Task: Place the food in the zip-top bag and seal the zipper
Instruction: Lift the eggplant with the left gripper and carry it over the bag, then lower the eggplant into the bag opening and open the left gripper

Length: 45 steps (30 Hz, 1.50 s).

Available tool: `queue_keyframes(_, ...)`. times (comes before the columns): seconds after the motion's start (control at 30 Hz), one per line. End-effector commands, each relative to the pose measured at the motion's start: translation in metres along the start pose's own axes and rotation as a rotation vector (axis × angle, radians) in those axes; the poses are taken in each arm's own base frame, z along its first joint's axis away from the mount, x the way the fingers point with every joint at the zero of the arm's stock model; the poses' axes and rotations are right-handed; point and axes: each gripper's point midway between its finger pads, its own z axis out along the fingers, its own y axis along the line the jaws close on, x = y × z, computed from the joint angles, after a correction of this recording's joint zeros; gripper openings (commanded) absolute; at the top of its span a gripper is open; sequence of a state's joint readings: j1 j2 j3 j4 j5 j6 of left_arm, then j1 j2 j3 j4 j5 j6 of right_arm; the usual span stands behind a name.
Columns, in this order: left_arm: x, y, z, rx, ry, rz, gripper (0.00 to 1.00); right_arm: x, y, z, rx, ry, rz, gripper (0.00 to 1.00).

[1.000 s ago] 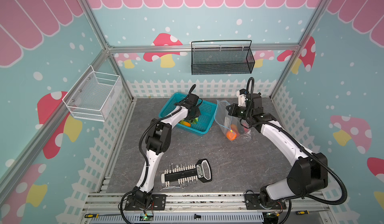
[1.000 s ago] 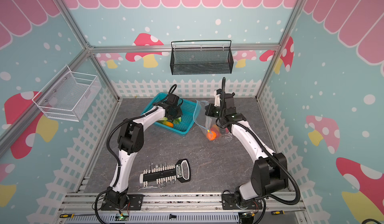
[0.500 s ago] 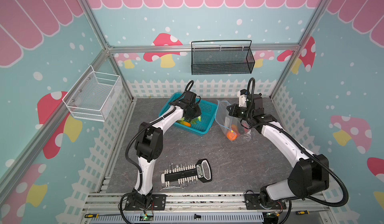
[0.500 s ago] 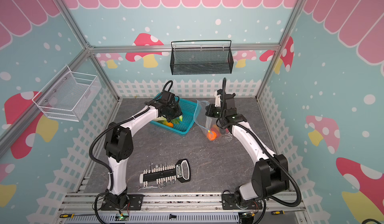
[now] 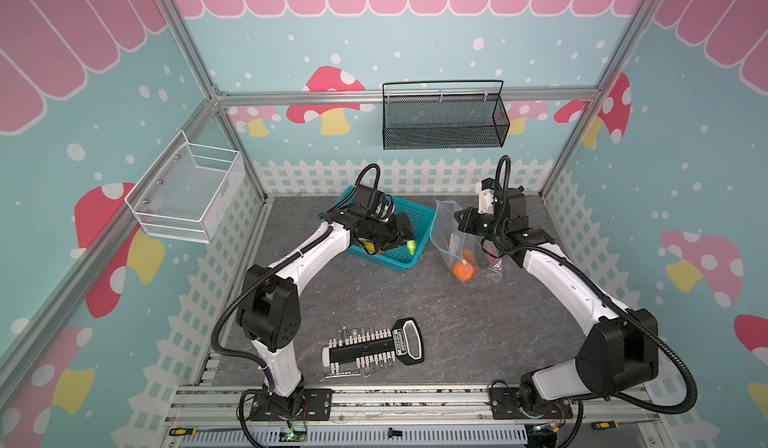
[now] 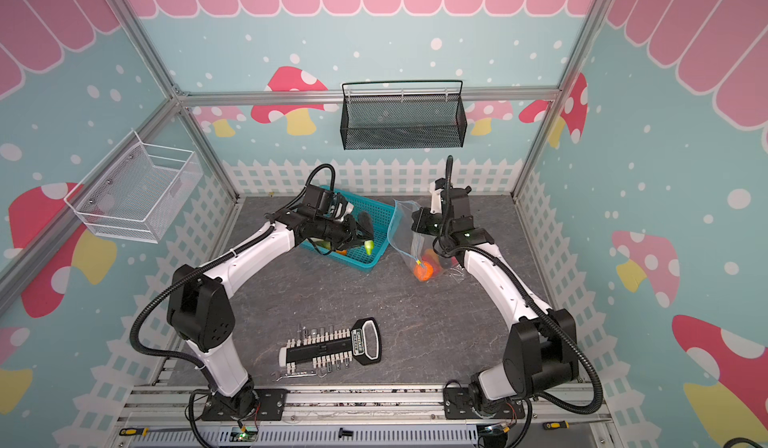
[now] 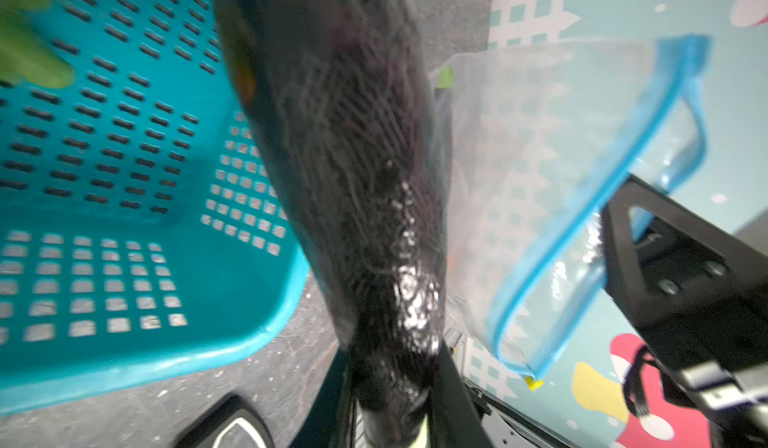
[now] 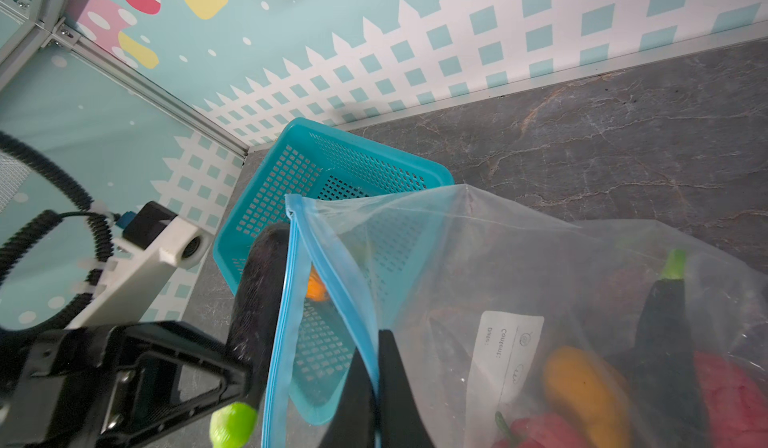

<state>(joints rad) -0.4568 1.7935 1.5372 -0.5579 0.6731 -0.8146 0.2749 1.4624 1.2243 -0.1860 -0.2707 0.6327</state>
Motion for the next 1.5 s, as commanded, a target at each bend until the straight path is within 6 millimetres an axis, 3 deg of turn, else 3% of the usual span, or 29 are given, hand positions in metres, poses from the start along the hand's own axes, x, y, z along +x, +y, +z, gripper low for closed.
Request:
queue_keyframes(0.0, 0.021, -0.036, -0.008, 0.14, 0.051, -0.012, 0.18, -0.005, -0.001, -0.004, 0.006, -0.023, 0.007, 0.01)
queue_keyframes(0.27, 0.051, -0.072, -0.029, 0.274, 0.108, -0.027, 0.2, -0.005, -0.003, -0.003, 0.017, -0.03, 0.015, 0.01)
queue_keyframes(0.57, 0.06, -0.099, -0.023, 0.343, 0.153, 0.005, 0.2, -0.01, 0.0, 0.0, 0.006, -0.032, 0.024, 0.01)
queue_keyframes(1.0, 0.046, -0.105, 0.004, 0.335, 0.115, 0.009, 0.19, -0.015, 0.006, -0.002, -0.005, -0.035, 0.028, 0.01)
queue_keyframes(1.13, 0.045, -0.116, 0.011, 0.357, 0.121, 0.024, 0.19, -0.015, 0.008, -0.003, -0.007, -0.036, 0.027, 0.01)
queue_keyframes(1.47, 0.027, -0.098, 0.032, 0.283, 0.074, 0.019, 0.18, -0.015, 0.015, -0.006, -0.019, -0.036, 0.023, 0.01)
